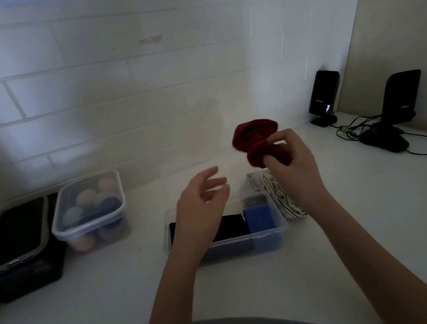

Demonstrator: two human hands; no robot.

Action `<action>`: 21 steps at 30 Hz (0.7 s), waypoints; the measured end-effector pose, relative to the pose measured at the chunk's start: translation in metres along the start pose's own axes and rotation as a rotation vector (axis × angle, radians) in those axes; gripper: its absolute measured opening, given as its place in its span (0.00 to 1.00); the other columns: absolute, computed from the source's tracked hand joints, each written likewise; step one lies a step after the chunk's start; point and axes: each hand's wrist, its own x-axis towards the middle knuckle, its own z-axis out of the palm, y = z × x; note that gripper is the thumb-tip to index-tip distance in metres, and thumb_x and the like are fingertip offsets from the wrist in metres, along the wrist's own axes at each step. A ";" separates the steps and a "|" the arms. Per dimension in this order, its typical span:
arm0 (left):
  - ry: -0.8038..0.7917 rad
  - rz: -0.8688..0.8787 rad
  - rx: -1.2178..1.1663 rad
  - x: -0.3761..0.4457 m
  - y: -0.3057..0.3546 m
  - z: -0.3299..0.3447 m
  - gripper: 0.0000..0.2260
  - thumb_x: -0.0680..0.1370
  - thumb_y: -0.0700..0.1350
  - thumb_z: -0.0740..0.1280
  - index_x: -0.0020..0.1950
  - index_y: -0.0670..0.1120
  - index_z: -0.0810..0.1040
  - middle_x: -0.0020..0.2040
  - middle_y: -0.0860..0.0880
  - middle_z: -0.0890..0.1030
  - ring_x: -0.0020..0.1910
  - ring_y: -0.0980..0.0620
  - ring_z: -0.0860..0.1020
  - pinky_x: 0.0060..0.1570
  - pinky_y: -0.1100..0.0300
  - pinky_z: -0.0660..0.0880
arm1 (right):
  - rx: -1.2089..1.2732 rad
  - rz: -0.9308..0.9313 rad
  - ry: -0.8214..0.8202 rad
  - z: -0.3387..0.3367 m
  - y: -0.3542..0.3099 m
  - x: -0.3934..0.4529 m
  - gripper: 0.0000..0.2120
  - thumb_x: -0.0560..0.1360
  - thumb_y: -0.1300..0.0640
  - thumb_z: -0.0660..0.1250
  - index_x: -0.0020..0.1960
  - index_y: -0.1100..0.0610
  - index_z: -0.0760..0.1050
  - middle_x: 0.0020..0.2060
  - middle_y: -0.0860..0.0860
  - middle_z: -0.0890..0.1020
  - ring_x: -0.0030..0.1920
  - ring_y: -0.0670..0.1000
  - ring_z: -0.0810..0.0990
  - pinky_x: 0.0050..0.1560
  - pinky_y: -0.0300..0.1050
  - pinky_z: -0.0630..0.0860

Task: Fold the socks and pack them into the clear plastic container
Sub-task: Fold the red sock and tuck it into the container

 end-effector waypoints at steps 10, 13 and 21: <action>-0.183 -0.467 -0.968 0.008 0.013 -0.010 0.11 0.69 0.42 0.69 0.50 0.42 0.78 0.42 0.45 0.82 0.40 0.53 0.78 0.37 0.65 0.78 | 0.387 0.230 -0.353 0.010 -0.021 -0.039 0.06 0.78 0.62 0.61 0.49 0.55 0.76 0.36 0.49 0.83 0.33 0.47 0.81 0.37 0.41 0.79; -0.217 -0.457 -0.960 0.004 0.013 -0.010 0.07 0.69 0.38 0.66 0.46 0.43 0.76 0.38 0.46 0.79 0.39 0.52 0.76 0.38 0.62 0.76 | 0.276 0.167 -0.305 0.012 -0.020 -0.042 0.05 0.77 0.64 0.61 0.48 0.56 0.73 0.32 0.52 0.81 0.33 0.51 0.80 0.36 0.43 0.80; 0.004 -0.175 -0.418 -0.004 0.022 -0.013 0.07 0.75 0.42 0.66 0.51 0.46 0.80 0.46 0.45 0.84 0.47 0.51 0.81 0.45 0.60 0.75 | -0.137 -0.036 -0.465 0.023 -0.025 -0.050 0.12 0.69 0.51 0.73 0.48 0.44 0.73 0.42 0.46 0.79 0.38 0.45 0.75 0.42 0.41 0.77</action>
